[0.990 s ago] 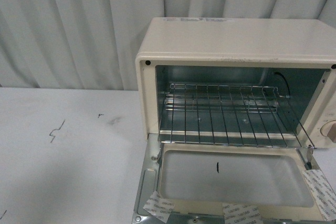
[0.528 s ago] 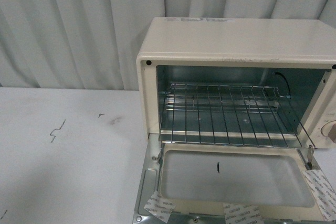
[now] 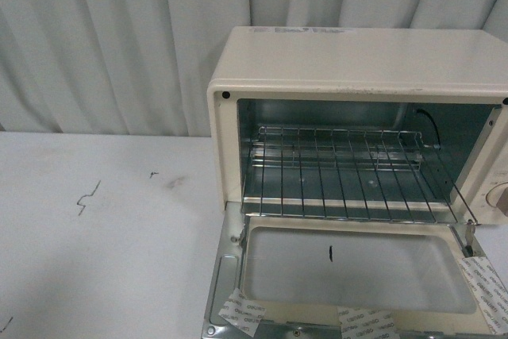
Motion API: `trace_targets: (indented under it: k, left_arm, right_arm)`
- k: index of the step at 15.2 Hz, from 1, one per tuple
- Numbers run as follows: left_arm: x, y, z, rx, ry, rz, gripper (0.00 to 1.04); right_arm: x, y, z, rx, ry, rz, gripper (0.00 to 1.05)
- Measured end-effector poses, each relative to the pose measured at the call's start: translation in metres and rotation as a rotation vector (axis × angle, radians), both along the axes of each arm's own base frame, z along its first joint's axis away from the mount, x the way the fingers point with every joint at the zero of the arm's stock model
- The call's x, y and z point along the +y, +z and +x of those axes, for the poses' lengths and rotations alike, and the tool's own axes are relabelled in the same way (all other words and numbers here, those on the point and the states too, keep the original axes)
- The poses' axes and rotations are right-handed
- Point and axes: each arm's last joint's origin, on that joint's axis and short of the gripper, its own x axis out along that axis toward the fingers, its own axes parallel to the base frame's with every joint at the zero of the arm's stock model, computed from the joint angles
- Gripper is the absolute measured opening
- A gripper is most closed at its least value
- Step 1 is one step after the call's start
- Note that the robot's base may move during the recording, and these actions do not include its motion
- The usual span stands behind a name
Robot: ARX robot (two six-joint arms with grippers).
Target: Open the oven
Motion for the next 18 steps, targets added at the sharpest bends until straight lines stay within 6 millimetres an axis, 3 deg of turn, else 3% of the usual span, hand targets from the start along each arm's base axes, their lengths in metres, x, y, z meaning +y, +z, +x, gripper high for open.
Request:
trace_targets:
  k: [4,5,7,11,12,18]
  left_arm:
    - [-0.0001,0.0004,0.0,-0.005,-0.002,0.0,0.02]
    - [-0.0001,0.0004,0.0,-0.005,-0.002,0.0,0.07]
    - [-0.0001,0.0005,0.0,-0.005,-0.002,0.0,0.39]
    - [-0.0001,0.0005,0.0,-0.005,-0.002,0.0,0.93]
    - [-0.0001,0.0004,0.0,-0.005,-0.002,0.0,0.98]
    - [-0.0001,0.0006,0.0,-0.006,-0.003,0.0,0.98]
  right_arm:
    - [0.0,0.0,0.0,0.0,0.0,0.0,0.98]
    - [0.0,0.0,0.0,0.0,0.0,0.0,0.98]
    - [0.0,0.0,0.0,0.0,0.0,0.0,0.98]
    - [0.0,0.0,0.0,0.0,0.0,0.0,0.98]
    - [0.0,-0.0001,0.0,0.001,-0.001,0.0,0.98]
    - [0.0,0.0,0.0,0.0,-0.001,0.0,0.98]
